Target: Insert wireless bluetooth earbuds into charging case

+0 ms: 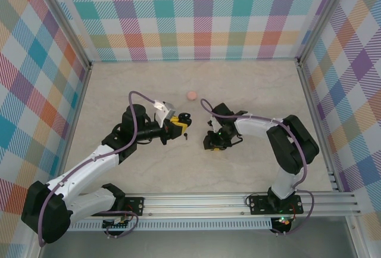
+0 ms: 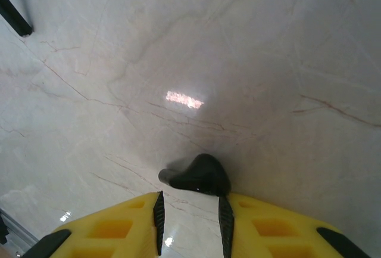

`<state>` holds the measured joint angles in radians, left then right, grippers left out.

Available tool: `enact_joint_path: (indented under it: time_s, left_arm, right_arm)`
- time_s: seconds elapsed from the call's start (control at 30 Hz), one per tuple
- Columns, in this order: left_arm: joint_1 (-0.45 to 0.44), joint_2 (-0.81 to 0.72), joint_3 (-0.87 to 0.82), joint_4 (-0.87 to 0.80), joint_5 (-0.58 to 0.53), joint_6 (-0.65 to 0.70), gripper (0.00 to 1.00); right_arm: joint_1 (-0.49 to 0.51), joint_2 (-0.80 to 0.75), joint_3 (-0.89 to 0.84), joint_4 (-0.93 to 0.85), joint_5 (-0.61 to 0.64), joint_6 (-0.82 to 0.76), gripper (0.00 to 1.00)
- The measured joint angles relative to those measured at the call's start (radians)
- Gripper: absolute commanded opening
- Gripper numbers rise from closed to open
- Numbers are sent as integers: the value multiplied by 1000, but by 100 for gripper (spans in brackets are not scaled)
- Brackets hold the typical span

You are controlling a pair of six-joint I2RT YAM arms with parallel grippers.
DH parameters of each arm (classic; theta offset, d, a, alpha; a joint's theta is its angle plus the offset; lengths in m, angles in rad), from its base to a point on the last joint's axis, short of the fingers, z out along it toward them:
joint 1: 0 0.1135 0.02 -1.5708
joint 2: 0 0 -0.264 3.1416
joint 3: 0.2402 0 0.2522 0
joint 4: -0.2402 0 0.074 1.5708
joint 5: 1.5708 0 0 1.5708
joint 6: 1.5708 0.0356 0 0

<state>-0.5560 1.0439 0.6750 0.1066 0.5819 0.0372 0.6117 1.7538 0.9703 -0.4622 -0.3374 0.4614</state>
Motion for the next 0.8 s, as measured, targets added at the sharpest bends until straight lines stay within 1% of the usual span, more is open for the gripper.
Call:
enact_joint_path:
  time_s: [0.3, 0.47, 0.6, 0.8]
  left_arm:
    - [0, 0, 0, 0, 0, 0, 21]
    - [0, 0, 0, -2, 0, 0, 21]
    - [0, 0, 0, -2, 0, 0, 21]
    - [0, 0, 0, -3, 0, 0, 21]
  right_arm:
    - [5, 49, 70, -13, 31, 2, 34]
    - [20, 54, 97, -28, 70, -6, 37]
    - [40, 56, 123, -51, 124, -21, 38]
    - [97, 84, 173, -106, 223, -41, 38]
